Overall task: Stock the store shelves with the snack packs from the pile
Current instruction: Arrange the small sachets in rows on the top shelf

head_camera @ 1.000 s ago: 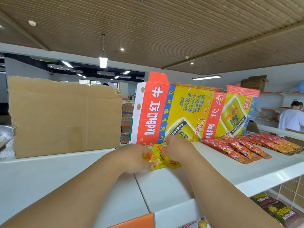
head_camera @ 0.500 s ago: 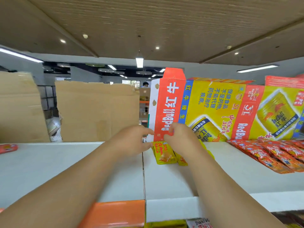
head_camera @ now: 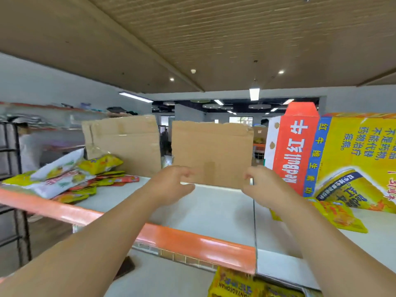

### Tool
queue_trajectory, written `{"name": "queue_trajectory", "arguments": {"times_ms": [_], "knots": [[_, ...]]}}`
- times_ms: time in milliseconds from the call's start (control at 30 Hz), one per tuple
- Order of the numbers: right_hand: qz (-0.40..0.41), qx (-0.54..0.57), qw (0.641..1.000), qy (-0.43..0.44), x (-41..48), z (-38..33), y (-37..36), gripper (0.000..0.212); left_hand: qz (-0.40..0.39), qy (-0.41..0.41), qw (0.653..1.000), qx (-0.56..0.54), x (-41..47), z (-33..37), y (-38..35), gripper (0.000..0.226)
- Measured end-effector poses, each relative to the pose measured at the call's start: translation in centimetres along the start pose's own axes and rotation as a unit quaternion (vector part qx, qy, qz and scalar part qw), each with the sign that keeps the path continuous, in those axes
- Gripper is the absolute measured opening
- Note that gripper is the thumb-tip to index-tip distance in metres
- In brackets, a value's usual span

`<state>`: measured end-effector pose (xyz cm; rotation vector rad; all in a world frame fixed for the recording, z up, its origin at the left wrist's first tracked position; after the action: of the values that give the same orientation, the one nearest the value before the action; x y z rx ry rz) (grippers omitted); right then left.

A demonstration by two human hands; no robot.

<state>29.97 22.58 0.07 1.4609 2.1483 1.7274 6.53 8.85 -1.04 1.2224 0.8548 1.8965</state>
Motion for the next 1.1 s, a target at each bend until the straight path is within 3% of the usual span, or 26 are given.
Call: {"name": "queue_trajectory", "arguments": {"times_ms": [267, 533, 667, 800, 933, 1100], "knots": [[-0.080, 0.007, 0.994, 0.071, 4.1, -11.8, -5.9, 0.019, 0.017, 0.042, 0.999, -0.008, -0.4, -11.0, 4.6, 0.035], [-0.138, -0.016, 0.984, 0.109, 11.7, -23.3, -16.4, 0.021, -0.008, 0.051, 0.995, 0.089, 0.7, -22.7, 6.4, 0.022], [-0.179, -0.075, 0.974, 0.120, 15.3, -27.4, -21.3, 0.029, -0.073, 0.073, 0.980, 0.171, 1.2, -27.2, 5.1, 0.058], [-0.209, -0.071, 0.970, 0.100, 18.4, -29.1, -25.6, 0.023, -0.092, 0.077, 0.968, 0.221, 2.3, -30.2, 3.5, 0.067], [-0.236, -0.083, 0.965, 0.078, 20.3, -29.4, -28.5, 0.027, -0.049, 0.033, 0.972, 0.229, 1.8, -29.9, 2.9, 0.046], [-0.277, -0.051, 0.958, 0.059, 20.5, -28.3, -32.5, 0.012, -0.048, 0.015, 0.976, 0.210, 1.1, -29.6, 3.6, 0.041]]}}
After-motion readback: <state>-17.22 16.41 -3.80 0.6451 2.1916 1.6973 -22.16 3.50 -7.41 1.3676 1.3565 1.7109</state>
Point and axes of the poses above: each hand's wrist, its own x-axis towards the middle knuckle, its own y-axis out of the back of the hand, z = x × y, the point moved 2 cm from there along x, towards the middle knuckle, and after that the axes turned 4 degrees about x, right-handed, at the moved point
